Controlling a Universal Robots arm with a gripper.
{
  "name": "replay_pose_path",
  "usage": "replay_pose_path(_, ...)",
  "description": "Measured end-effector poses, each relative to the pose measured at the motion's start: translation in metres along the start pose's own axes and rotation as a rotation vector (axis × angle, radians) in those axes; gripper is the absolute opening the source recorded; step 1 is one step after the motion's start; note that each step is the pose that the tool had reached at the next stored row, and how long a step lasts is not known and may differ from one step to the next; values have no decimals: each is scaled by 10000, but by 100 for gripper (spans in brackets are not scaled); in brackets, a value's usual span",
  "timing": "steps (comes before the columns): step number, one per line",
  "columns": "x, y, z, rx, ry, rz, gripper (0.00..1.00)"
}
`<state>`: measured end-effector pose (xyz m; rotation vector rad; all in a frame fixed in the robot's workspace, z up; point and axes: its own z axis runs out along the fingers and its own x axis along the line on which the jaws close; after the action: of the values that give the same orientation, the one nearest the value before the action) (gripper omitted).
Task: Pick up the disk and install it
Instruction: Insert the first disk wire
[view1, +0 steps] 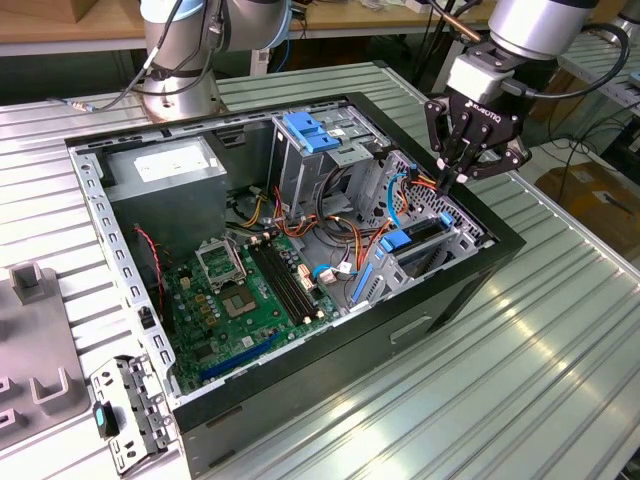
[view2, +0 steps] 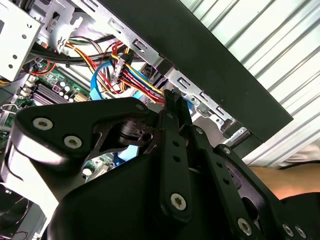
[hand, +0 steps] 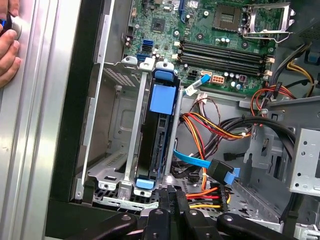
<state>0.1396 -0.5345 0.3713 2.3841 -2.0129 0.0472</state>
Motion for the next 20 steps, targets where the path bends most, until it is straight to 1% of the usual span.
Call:
replay_pose_path(5, 0, 0, 0, -2, 1, 33, 17)
replay_pose_path(7, 0, 0, 0, -6, 2, 150, 17)
replay_pose_path(8, 0, 0, 0, -10, 1, 266, 17)
replay_pose_path(12, 0, 0, -1, -34, 5, 928, 17)
replay_pose_path(14, 0, 0, 0, -55, 7, 1505, 17)
replay_pose_path(17, 0, 0, 2, -72, 8, 1975, 17)
replay_pose_path(18, -1, 1, 3, -77, 6, 2096, 17)
replay_pose_path(20, -6, 31, 4, -78, 6, 2121, 17)
